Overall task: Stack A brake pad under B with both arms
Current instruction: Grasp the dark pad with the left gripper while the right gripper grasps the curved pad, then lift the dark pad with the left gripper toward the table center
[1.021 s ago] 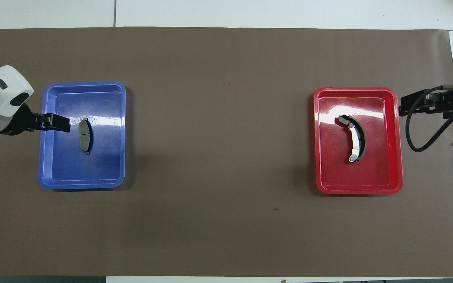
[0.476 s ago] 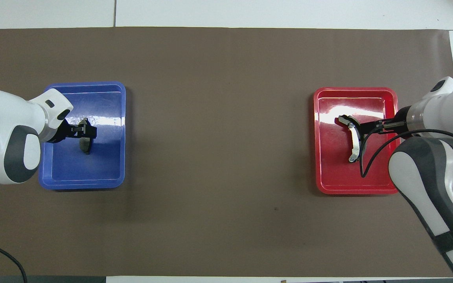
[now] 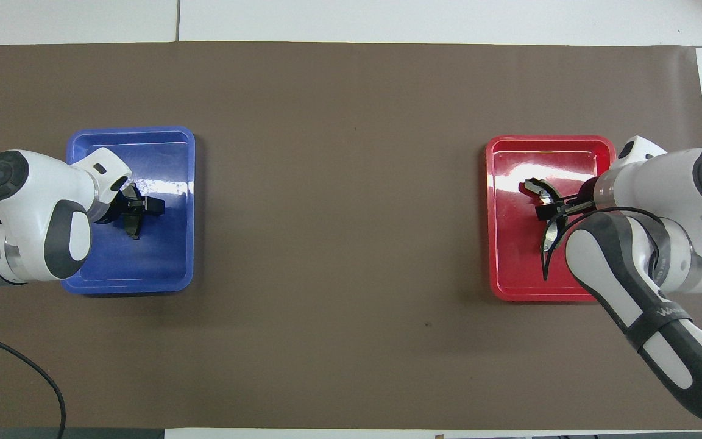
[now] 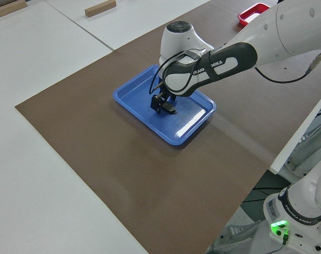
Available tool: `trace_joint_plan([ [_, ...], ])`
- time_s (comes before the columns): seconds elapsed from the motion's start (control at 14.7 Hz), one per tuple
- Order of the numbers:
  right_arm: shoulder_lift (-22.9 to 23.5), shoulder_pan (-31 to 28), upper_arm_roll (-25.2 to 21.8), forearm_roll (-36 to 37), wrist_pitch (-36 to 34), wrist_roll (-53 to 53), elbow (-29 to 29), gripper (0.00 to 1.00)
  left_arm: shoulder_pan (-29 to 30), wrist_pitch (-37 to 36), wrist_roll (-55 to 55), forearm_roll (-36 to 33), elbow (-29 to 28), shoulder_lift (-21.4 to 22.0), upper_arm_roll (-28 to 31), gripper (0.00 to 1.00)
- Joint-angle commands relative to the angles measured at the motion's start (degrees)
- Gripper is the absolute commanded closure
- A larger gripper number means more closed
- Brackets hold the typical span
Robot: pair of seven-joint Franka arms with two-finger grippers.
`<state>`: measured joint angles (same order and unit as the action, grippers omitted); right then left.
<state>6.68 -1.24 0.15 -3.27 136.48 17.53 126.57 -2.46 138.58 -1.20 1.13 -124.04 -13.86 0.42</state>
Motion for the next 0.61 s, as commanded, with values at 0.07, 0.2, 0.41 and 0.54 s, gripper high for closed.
trace_joint_plan([
  [0.07, 4.8, -0.9, 0.5, -1.5, 3.9, 3.0, 0.3, 0.0, 0.2, 0.1, 1.0, -1.4, -0.4, 0.1, 0.2, 0.05],
  [0.2, 4.8, -1.0, 0.4, -1.5, 3.2, 3.0, 0.2, 0.0, 0.2, -0.2, 0.9, -1.4, -0.4, 0.6, 0.4, 0.05],
  [0.41, 4.8, -0.9, 0.4, -1.5, 2.7, 3.0, 0.2, 0.0, 0.2, -2.3, 0.9, -1.4, -0.2, 1.6, 0.4, 0.05],
  [0.54, 4.4, -1.0, 0.4, -1.6, 0.7, 3.0, -0.2, 0.01, 0.2, -2.3, 1.0, -1.4, -0.2, 1.7, 0.4, 0.08],
])
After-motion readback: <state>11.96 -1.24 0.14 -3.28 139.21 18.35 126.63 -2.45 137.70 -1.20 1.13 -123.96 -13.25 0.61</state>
